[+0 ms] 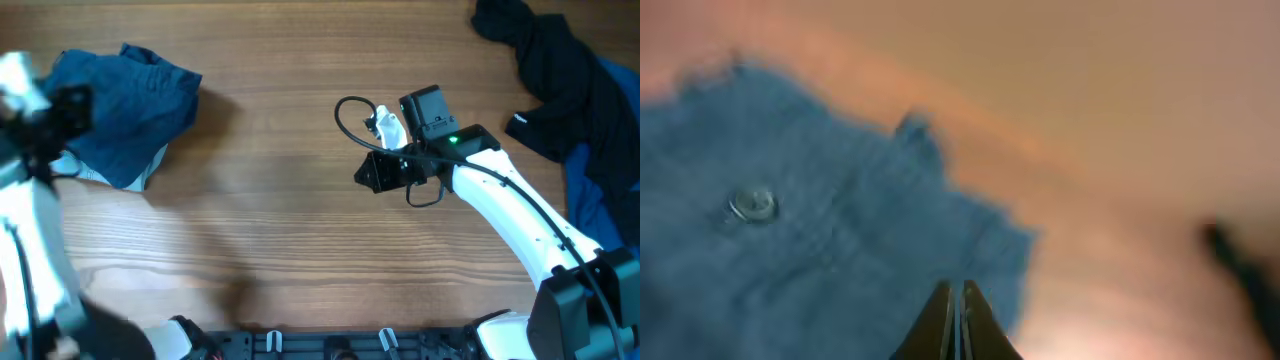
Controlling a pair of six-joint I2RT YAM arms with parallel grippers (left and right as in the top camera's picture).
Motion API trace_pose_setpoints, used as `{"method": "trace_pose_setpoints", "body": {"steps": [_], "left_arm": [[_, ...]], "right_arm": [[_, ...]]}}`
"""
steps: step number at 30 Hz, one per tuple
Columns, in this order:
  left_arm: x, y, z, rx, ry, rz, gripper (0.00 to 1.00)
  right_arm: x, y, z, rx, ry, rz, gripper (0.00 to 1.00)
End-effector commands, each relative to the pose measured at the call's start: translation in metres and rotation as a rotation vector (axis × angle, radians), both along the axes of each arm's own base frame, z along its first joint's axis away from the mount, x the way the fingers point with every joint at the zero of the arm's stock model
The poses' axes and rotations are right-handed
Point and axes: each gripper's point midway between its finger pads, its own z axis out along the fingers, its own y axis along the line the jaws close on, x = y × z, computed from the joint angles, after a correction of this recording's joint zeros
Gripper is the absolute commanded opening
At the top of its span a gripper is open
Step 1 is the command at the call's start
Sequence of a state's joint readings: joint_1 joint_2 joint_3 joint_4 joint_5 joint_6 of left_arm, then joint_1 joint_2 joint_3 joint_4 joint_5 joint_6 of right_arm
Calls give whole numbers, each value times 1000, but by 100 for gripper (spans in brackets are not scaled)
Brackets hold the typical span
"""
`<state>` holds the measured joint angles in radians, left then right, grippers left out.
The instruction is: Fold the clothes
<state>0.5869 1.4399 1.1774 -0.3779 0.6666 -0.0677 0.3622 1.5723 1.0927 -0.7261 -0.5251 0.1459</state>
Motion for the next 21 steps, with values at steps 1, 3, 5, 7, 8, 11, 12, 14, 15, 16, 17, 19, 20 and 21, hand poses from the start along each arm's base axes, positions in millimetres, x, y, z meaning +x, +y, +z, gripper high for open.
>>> {"method": "trace_pose_setpoints", "body": {"steps": [1,3,5,7,8,11,12,14,15,16,17,19,20,21], "left_arm": [[17,53,-114,137,295,189,4],[15,85,-155,106,379,344,4],[17,97,-189,92,417,363,4],[14,102,-219,71,466,369,4],[12,102,-229,63,483,371,5],[0,115,-252,46,542,453,9],[2,115,-246,25,519,439,8],[16,106,-223,-13,445,383,13],[21,103,-211,-22,412,363,20],[33,98,-165,-16,329,328,50],[36,96,-142,1,298,323,61],[40,85,-87,35,227,306,66],[40,75,-57,50,189,285,68],[38,59,-27,80,144,226,69]], "right_arm": [[-4,6,-1,34,62,-31,11],[-6,9,1,55,77,-31,11],[-9,10,1,64,92,-27,10],[-12,9,1,62,103,-26,10],[-13,9,0,60,109,-27,10],[-16,8,-1,55,124,-30,10],[-17,7,-1,53,129,-30,10],[-17,7,-1,53,128,-29,10],[-17,7,-1,53,124,-26,10],[-16,7,0,53,109,-10,11],[-16,8,2,56,88,13,11],[-14,8,8,57,25,59,13],[-11,7,15,56,-14,61,14],[-5,5,22,44,-67,51,14]]}}
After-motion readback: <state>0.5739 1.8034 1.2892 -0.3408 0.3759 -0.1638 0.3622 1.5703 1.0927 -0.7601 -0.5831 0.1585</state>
